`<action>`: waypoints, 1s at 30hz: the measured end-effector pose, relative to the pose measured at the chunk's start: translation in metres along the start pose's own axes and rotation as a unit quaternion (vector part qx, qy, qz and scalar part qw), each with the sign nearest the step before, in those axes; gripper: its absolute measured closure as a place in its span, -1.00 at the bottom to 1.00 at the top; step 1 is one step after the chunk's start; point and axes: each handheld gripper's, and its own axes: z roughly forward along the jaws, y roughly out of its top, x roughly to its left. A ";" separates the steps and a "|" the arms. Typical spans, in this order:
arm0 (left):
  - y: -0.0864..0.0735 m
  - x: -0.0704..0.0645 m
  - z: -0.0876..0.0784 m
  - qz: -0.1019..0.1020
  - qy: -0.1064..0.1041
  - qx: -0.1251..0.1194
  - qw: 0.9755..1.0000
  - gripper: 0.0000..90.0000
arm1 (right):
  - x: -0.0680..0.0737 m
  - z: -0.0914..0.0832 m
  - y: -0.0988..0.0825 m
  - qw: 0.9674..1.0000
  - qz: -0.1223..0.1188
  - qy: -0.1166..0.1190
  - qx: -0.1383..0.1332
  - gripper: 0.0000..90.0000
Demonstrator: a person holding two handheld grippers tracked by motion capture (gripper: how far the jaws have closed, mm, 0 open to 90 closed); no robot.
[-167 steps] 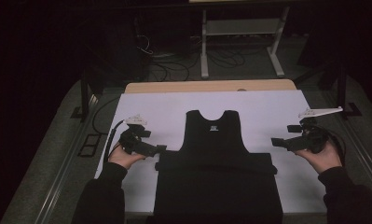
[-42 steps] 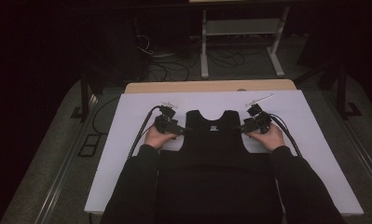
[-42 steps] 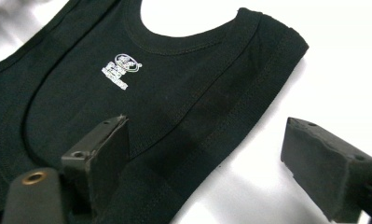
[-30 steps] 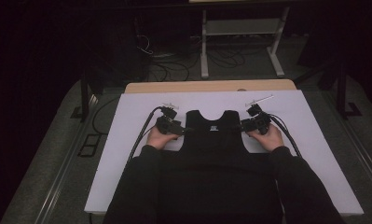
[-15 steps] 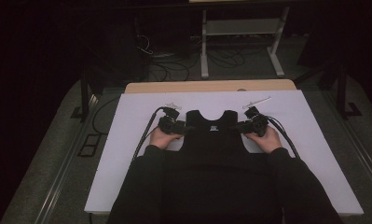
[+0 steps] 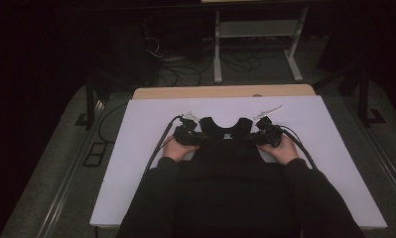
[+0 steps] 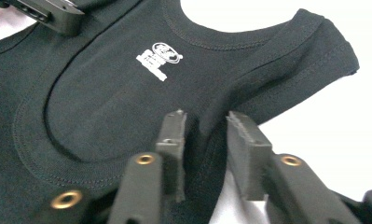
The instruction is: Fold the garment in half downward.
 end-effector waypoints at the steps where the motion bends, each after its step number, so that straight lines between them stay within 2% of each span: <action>1: 0.000 0.000 0.000 0.000 0.000 0.000 1.000 0.53 | 0.000 0.000 0.000 1.000 0.002 0.002 0.000 0.65; 2: -0.001 -0.001 0.001 0.000 0.000 -0.003 1.000 0.53 | 0.000 0.000 0.000 1.000 0.002 0.002 0.000 0.65; 3: -0.001 -0.002 0.001 0.003 -0.001 -0.003 1.000 0.65 | -0.001 0.001 -0.001 1.000 0.010 0.011 -0.002 0.74; 5: -0.002 -0.003 0.002 0.002 -0.007 -0.006 1.000 0.82 | -0.001 0.001 -0.001 1.000 0.017 0.018 -0.002 0.78; 8: -0.001 -0.005 0.002 0.001 -0.007 -0.004 1.000 0.89 | -0.001 0.001 -0.001 0.999 0.025 0.019 -0.001 0.80; 11: 0.000 -0.005 0.000 -0.004 -0.009 0.006 1.000 0.90 | -0.001 0.000 0.000 0.999 0.029 0.020 0.000 0.82; 14: 0.001 -0.006 -0.004 -0.008 0.002 0.014 1.000 0.91 | -0.002 -0.003 0.000 0.999 0.043 0.031 -0.005 0.83; 18: 0.002 -0.008 -0.011 -0.014 0.010 0.002 1.000 0.92 | -0.002 -0.010 0.002 0.998 0.052 0.036 -0.020 0.83; 22: 0.005 -0.009 -0.020 -0.002 0.020 -0.002 1.000 0.92 | 0.003 -0.017 0.006 0.997 0.051 0.038 -0.031 0.83; 25: 0.006 -0.010 -0.021 -0.005 0.020 -0.004 1.000 0.92 | 0.007 -0.019 0.007 0.998 0.046 0.033 -0.035 0.83; 27: 0.008 -0.013 -0.029 -0.002 0.022 -0.011 1.000 0.92 | 0.010 -0.023 0.008 0.998 0.041 0.029 -0.039 0.83; 30: 0.011 -0.016 -0.035 0.003 0.024 -0.017 1.000 0.92 | 0.012 -0.029 0.011 0.997 0.042 0.035 -0.047 0.83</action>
